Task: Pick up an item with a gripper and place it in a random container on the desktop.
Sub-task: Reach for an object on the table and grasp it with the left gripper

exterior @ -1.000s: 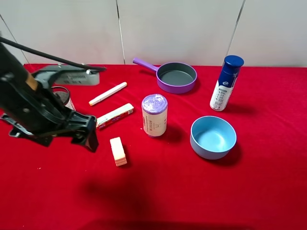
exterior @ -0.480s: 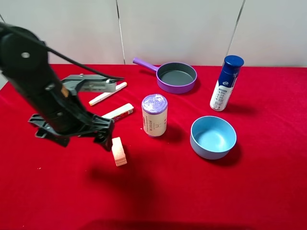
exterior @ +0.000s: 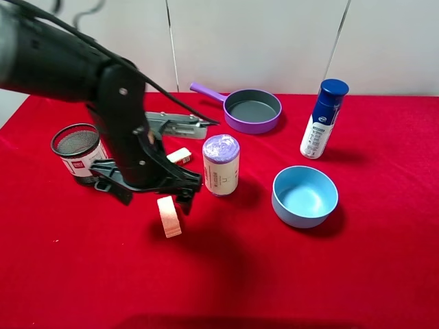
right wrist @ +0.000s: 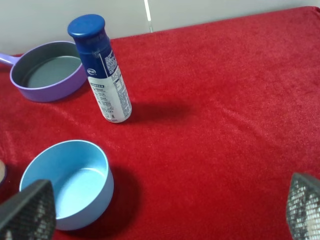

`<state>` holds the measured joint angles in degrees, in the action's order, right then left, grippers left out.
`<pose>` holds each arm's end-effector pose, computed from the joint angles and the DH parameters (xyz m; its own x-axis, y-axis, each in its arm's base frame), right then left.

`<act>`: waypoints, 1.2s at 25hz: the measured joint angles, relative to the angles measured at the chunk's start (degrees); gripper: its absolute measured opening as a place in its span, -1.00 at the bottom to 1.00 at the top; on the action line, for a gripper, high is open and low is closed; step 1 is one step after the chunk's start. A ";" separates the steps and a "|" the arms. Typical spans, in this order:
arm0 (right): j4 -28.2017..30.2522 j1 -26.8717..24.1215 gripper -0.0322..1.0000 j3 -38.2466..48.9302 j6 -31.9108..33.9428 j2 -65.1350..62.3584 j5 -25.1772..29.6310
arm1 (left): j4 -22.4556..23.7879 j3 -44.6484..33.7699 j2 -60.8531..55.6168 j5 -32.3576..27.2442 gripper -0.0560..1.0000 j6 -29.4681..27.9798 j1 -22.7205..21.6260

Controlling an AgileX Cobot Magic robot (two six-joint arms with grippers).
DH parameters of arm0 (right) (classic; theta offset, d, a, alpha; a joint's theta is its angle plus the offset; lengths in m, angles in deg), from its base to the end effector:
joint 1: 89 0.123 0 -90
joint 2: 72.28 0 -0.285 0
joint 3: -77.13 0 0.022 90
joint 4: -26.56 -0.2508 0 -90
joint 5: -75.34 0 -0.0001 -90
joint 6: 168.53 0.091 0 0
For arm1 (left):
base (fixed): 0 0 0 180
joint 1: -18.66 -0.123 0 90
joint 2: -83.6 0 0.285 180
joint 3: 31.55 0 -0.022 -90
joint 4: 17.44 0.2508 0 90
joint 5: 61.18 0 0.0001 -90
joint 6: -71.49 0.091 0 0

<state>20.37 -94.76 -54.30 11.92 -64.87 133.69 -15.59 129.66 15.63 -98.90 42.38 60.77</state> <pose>-0.0036 0.0088 0.2811 -0.4056 0.1056 -0.9079 0.0429 0.9944 0.0965 0.2453 -0.2193 0.1507 -0.9538 0.2367 -0.1852 0.2539 0.9643 -0.0752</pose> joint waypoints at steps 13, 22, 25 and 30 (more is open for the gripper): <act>0.05 0.00 0.40 0.00 0.00 0.00 0.00 | 0.99 1.25 6.73 3.25 0.95 -4.73 0.98; 0.05 0.00 0.40 0.00 0.00 0.00 0.00 | 0.99 1.44 9.71 8.32 0.93 -4.88 0.98; 0.05 0.00 0.40 0.00 0.00 0.00 0.00 | 0.99 1.44 9.96 9.31 0.87 -4.88 0.98; 0.05 0.00 0.40 0.00 0.00 0.00 0.00 | 0.10 1.44 10.04 9.47 0.65 -4.88 0.98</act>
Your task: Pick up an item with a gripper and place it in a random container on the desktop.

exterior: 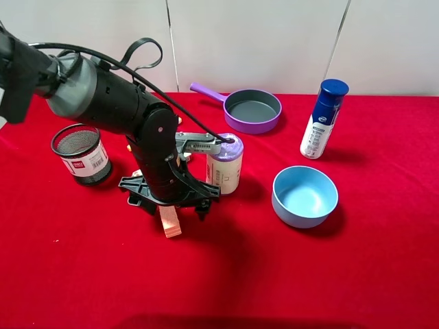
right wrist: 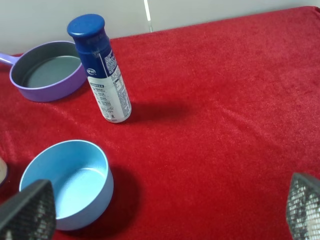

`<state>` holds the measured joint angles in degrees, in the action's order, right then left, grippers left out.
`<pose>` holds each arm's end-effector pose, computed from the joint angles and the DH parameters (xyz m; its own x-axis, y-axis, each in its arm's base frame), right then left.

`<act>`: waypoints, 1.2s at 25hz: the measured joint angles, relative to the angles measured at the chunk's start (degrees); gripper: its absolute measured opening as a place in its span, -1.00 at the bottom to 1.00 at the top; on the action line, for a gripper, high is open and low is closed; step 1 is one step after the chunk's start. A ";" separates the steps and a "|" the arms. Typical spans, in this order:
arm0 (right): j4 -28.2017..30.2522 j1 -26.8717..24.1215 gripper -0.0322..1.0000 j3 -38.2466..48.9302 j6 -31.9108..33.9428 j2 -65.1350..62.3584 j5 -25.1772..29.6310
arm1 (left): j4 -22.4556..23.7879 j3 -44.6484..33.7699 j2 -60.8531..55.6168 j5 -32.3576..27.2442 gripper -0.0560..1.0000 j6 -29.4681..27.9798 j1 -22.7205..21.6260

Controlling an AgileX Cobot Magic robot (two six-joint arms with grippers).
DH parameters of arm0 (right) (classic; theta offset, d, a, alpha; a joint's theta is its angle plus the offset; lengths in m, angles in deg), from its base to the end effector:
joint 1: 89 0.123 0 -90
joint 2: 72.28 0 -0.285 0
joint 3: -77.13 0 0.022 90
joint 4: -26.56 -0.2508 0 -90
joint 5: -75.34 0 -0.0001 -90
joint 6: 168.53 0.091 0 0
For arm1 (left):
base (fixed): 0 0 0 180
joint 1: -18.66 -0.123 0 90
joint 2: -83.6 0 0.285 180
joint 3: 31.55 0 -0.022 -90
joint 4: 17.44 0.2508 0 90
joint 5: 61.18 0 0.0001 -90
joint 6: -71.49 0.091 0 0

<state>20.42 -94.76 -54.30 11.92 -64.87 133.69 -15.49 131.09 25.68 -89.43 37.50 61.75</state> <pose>-0.0036 0.0087 0.2811 -0.4056 0.1052 -0.9080 0.0434 0.9945 0.0958 0.2570 -0.2384 0.0993 -0.9666 0.1732 -0.1889 0.1945 0.9757 -0.1007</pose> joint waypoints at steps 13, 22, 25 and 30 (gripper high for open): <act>0.00 0.00 0.40 0.00 0.00 0.00 0.00 | -3.69 0.00 0.00 0.00 0.02 0.00 0.00; 0.00 0.00 0.40 0.00 0.00 0.00 0.00 | -4.88 0.00 0.00 -1.03 -0.43 0.00 0.00; 0.00 0.00 0.40 0.00 0.00 0.00 0.00 | -4.88 0.00 0.00 -1.50 -0.45 0.00 0.00; 0.00 0.00 0.40 0.00 0.00 0.00 0.00 | -4.88 0.02 0.00 -1.84 -0.47 0.00 0.00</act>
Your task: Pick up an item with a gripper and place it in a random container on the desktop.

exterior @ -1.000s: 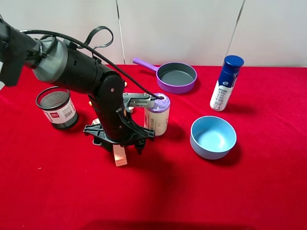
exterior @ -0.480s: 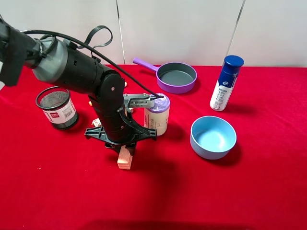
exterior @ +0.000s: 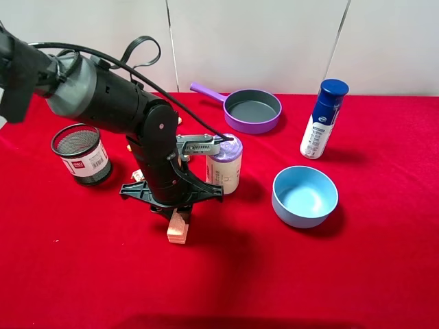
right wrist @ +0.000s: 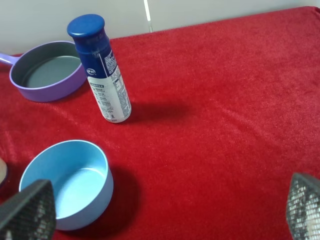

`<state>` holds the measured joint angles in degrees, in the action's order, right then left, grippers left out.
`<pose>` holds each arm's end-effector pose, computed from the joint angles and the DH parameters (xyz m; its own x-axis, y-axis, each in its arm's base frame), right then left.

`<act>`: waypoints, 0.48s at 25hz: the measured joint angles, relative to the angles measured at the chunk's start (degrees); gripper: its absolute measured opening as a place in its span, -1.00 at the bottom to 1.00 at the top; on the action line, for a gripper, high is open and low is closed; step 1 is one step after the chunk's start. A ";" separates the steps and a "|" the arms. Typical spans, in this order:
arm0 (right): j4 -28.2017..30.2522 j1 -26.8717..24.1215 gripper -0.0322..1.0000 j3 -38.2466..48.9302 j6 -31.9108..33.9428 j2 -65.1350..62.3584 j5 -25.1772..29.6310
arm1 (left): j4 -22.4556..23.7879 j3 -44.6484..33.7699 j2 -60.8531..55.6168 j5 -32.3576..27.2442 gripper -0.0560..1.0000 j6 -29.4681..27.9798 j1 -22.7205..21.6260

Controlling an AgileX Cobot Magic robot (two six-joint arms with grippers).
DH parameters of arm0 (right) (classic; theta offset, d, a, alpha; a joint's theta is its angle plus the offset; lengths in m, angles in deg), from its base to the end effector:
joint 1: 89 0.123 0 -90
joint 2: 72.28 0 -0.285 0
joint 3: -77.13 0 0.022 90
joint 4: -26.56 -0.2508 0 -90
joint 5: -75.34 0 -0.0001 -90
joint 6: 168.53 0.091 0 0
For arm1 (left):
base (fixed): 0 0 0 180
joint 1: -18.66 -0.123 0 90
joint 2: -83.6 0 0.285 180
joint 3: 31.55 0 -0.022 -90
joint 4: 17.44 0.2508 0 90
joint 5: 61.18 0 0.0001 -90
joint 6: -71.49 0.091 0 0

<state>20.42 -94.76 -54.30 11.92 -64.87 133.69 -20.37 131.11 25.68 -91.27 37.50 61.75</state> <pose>-0.0036 0.0087 0.2811 -0.4056 0.1052 -0.9080 0.0434 0.9945 0.0958 0.2523 -0.2393 0.0989 -0.9855 0.1071 -0.1318 0.1242 0.9838 -0.1289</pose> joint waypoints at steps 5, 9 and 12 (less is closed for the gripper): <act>0.00 0.00 0.40 0.00 0.00 0.00 0.00 | -0.01 0.24 -0.48 -1.68 -0.49 0.00 0.00; 0.00 0.00 0.40 0.00 0.00 0.00 0.00 | -0.01 0.24 -1.78 -4.22 -0.50 0.00 0.00; 0.00 0.00 0.40 0.00 0.00 0.00 0.00 | -0.01 0.24 -2.17 -5.12 -0.50 0.00 0.00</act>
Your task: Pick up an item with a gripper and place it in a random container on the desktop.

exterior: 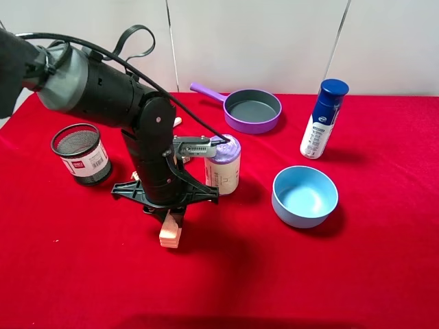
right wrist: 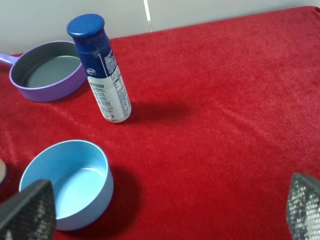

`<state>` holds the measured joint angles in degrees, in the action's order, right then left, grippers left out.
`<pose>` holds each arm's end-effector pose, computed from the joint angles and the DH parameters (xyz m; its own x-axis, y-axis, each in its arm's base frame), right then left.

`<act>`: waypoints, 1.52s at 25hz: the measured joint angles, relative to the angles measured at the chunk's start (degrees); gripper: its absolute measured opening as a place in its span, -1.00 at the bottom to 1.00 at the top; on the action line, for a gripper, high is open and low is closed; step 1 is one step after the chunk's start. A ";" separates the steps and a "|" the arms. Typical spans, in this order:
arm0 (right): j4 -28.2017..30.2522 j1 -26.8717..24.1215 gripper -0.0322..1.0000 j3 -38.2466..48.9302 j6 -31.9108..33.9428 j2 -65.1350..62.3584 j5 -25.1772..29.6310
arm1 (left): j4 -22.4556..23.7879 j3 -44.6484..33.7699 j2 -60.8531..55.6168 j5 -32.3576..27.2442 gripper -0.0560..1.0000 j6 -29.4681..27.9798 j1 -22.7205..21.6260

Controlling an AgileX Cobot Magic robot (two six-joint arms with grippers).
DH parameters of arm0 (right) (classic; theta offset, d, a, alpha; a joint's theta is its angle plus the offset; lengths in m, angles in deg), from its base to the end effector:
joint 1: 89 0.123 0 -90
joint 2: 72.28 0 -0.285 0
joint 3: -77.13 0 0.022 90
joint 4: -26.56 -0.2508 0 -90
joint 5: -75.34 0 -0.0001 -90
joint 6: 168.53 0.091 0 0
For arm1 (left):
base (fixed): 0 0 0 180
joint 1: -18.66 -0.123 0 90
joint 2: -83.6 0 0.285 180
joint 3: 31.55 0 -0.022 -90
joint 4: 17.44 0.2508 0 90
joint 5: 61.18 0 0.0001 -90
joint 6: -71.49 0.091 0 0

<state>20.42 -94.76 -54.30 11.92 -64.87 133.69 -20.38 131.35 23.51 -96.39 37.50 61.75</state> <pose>-0.0036 0.0087 0.2811 -0.4056 0.1052 -0.9080 0.0434 0.9945 0.0958 0.2475 -0.2353 0.1115 -0.9893 0.1133 -0.0921 0.1228 0.9869 -0.1043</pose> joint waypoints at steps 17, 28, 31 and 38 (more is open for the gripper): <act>0.00 0.00 0.40 0.00 0.00 0.00 -0.05 | 2.10 -0.05 -7.49 -6.11 -0.51 0.25 0.00; 0.00 0.00 0.40 0.00 0.00 0.00 -0.05 | 6.20 -0.05 -15.14 -9.18 -0.51 0.25 0.00; 0.00 0.00 0.40 0.00 0.00 0.00 -0.05 | 7.42 -0.05 -16.63 -10.70 -0.53 0.19 0.00; 0.00 0.00 0.40 0.00 0.00 0.00 0.00 | 10.48 -0.02 -20.07 -13.56 -0.54 0.08 0.00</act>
<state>20.42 -94.76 -54.30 11.92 -64.87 133.69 -9.89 131.33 3.43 -109.95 37.58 61.75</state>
